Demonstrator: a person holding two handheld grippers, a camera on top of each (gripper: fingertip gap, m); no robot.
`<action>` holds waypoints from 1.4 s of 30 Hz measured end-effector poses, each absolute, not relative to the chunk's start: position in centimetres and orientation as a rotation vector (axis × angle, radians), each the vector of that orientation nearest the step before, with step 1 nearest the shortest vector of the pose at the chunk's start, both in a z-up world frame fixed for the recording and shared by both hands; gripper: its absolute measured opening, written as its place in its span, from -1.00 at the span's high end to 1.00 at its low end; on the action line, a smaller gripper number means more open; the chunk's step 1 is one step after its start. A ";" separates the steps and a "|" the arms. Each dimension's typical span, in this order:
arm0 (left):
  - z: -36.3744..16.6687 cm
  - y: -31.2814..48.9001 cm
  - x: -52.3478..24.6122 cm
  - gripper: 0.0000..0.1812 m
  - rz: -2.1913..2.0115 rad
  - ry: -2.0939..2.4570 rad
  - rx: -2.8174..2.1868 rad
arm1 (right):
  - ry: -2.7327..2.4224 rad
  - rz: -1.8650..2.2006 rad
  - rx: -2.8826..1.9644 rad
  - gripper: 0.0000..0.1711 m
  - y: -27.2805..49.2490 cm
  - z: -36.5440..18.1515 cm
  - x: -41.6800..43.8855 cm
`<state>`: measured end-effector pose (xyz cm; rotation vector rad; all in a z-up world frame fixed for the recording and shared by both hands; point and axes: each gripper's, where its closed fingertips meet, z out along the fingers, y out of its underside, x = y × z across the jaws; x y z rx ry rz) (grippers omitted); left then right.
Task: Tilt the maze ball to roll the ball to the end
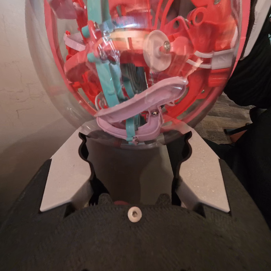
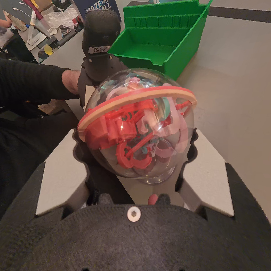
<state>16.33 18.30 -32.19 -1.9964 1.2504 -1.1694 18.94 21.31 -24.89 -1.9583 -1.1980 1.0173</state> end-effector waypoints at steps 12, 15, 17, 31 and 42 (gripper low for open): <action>-32.4 18.4 16.3 -0.42 -1.169 1.258 -2.007 | -1.175 1.035 -1.944 -0.69 21.7 -24.7 18.7; -32.5 18.5 16.3 -0.42 -1.153 1.261 -2.012 | -1.165 1.045 -1.933 -0.69 21.7 -24.6 18.7; -32.5 18.5 16.3 -0.42 -1.148 1.264 -2.016 | -1.160 1.051 -1.927 -0.69 21.8 -24.6 18.7; -32.0 18.4 16.4 -0.41 -1.081 1.308 -2.061 | -1.147 1.076 -1.900 -0.68 21.7 -23.7 19.0; -31.8 18.1 18.1 -0.41 -1.056 1.366 -2.079 | -1.120 1.053 -1.902 -0.68 21.6 -22.9 20.3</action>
